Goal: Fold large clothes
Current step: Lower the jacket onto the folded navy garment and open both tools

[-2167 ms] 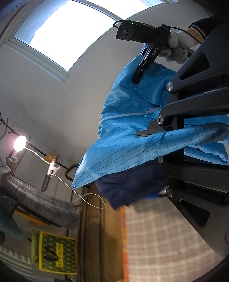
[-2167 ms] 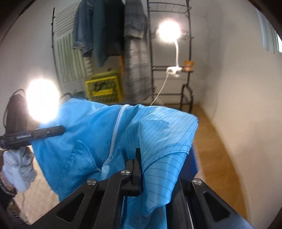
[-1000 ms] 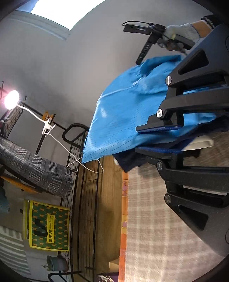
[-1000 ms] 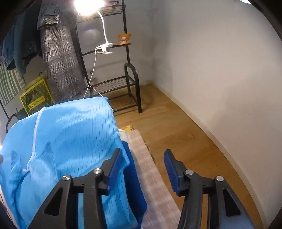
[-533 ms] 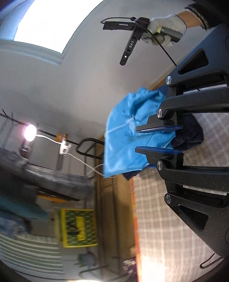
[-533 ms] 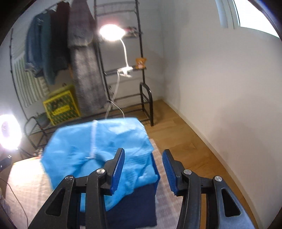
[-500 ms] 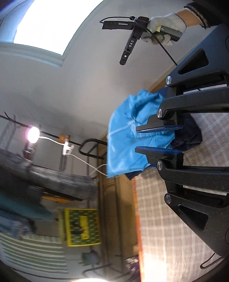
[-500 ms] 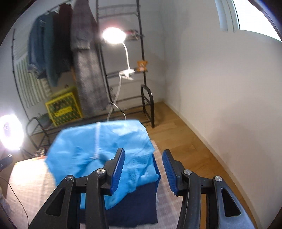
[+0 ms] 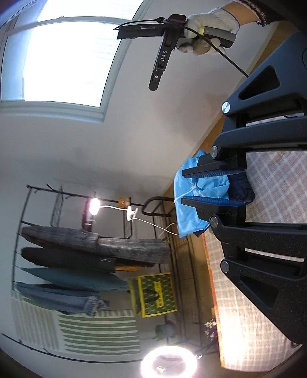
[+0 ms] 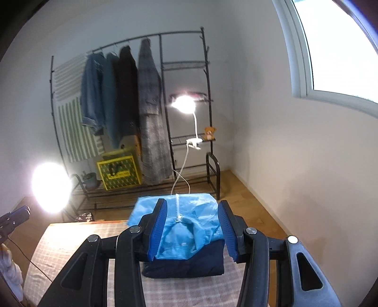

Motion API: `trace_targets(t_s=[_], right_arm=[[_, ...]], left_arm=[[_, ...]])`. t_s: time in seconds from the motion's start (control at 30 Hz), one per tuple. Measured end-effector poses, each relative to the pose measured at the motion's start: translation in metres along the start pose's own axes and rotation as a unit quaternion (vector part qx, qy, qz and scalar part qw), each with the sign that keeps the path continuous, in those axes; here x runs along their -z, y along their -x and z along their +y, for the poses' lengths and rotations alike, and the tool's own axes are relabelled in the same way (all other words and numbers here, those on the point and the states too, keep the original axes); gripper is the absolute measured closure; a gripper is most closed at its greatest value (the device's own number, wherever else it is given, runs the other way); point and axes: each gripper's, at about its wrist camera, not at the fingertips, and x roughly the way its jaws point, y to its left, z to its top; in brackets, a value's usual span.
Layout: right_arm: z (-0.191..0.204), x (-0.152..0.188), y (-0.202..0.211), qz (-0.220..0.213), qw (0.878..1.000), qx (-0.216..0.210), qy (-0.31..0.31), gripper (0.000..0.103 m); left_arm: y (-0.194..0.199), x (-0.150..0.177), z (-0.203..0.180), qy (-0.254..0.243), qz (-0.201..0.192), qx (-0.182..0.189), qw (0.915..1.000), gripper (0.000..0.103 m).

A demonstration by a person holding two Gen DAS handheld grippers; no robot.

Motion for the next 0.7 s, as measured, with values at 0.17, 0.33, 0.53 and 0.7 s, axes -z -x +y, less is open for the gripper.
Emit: trace_targets(t_s=[0.17,0.33,0.53,0.7], right_arm=[[0.026,0.0,0.049,-0.014,1.0,-0.004,0.011,0.055],[0.049,0.006,0.096,-0.029,0.999,-0.008,0.017,0.055],[0.068,0.011,0.14,-0.047,0.998,-0.01,0.027,0.055],[0.074,0.011,0.162,-0.055,0.998,-0.02,0.021,0.055]], left_arm=[[0.05,0.0,-0.015,-0.022,-0.02,0.01,0.9995,0.089],[0.088,0.009,-0.023,-0.036,-0.032,0.012,0.9988,0.089],[0.128,0.015,-0.026,-0.043,-0.049,0.016,0.9978,0.089],[0.162,0.021,-0.029,-0.045,-0.062,0.01,0.997,0.089]])
